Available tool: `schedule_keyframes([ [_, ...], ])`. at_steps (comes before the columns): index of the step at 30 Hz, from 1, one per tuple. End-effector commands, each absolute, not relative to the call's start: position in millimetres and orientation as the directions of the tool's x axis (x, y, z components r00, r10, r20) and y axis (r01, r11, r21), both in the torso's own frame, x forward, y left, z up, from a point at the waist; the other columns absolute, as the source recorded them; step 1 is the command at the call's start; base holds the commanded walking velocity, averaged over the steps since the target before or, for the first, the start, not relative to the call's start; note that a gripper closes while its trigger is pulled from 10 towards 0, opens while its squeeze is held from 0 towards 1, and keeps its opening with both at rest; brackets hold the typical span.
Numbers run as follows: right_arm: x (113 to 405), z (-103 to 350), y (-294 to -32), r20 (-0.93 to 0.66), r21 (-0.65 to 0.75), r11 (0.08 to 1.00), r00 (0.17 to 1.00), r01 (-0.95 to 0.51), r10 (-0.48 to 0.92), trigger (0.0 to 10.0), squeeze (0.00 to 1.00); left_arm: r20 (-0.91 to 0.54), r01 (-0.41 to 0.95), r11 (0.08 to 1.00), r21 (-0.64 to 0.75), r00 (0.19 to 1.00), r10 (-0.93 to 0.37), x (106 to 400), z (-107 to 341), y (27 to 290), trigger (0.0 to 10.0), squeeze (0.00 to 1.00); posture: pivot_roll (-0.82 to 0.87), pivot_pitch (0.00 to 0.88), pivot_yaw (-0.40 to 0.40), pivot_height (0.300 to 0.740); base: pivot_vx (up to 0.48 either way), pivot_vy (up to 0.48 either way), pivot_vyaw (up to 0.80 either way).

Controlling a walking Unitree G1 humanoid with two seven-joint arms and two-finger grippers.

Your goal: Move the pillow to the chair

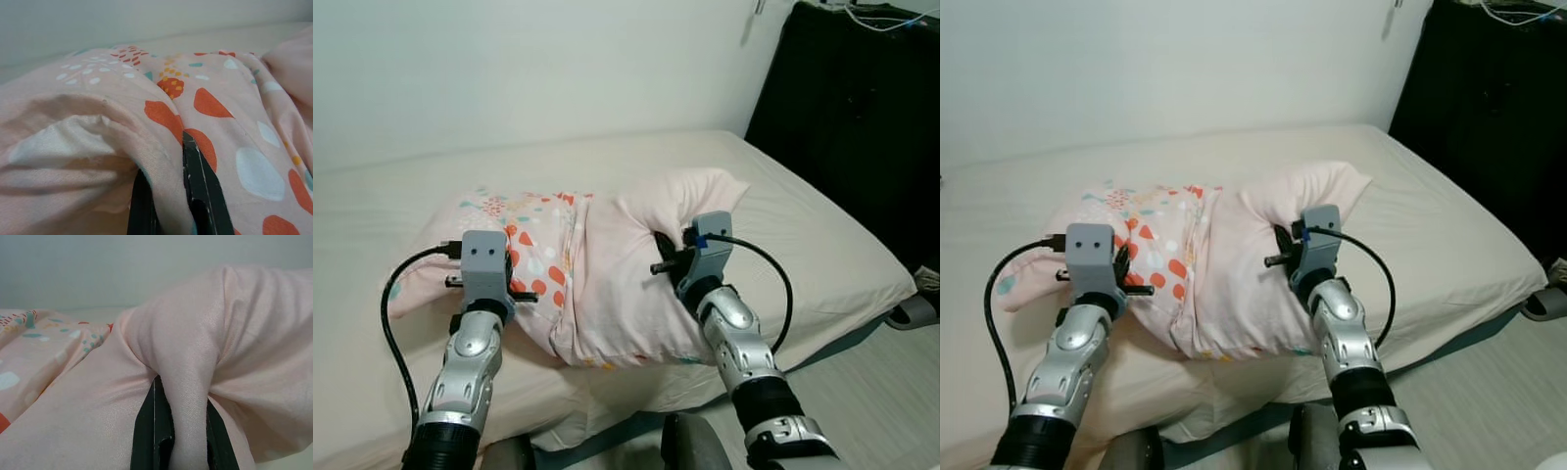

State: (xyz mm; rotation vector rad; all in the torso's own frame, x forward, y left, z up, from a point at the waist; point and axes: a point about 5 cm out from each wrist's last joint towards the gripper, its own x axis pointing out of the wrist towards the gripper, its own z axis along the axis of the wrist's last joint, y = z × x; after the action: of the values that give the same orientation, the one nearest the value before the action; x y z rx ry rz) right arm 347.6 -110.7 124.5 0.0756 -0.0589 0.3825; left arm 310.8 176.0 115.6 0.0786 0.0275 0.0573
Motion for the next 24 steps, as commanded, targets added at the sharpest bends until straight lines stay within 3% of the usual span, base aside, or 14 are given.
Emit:
schedule_keyframes([
  [1,346.6,130.7,-100.0,0.085,0.028,0.906,0.905,-0.422,0.418,10.0,0.00,0.019,-0.004,0.995,0.099,1.000,0.002,310.8,124.8,161.8,10.0,0.00,0.06,0.000,-0.098,0.637,0.000,0.000,0.00],
  [24,344.7,121.4,-97.3,-0.001,0.005,0.900,0.900,-0.435,0.435,10.0,0.00,-0.005,-0.017,0.995,0.102,1.000,0.018,306.8,118.7,164.7,10.0,0.00,0.06,0.000,-0.105,0.646,0.000,0.000,0.00],
])
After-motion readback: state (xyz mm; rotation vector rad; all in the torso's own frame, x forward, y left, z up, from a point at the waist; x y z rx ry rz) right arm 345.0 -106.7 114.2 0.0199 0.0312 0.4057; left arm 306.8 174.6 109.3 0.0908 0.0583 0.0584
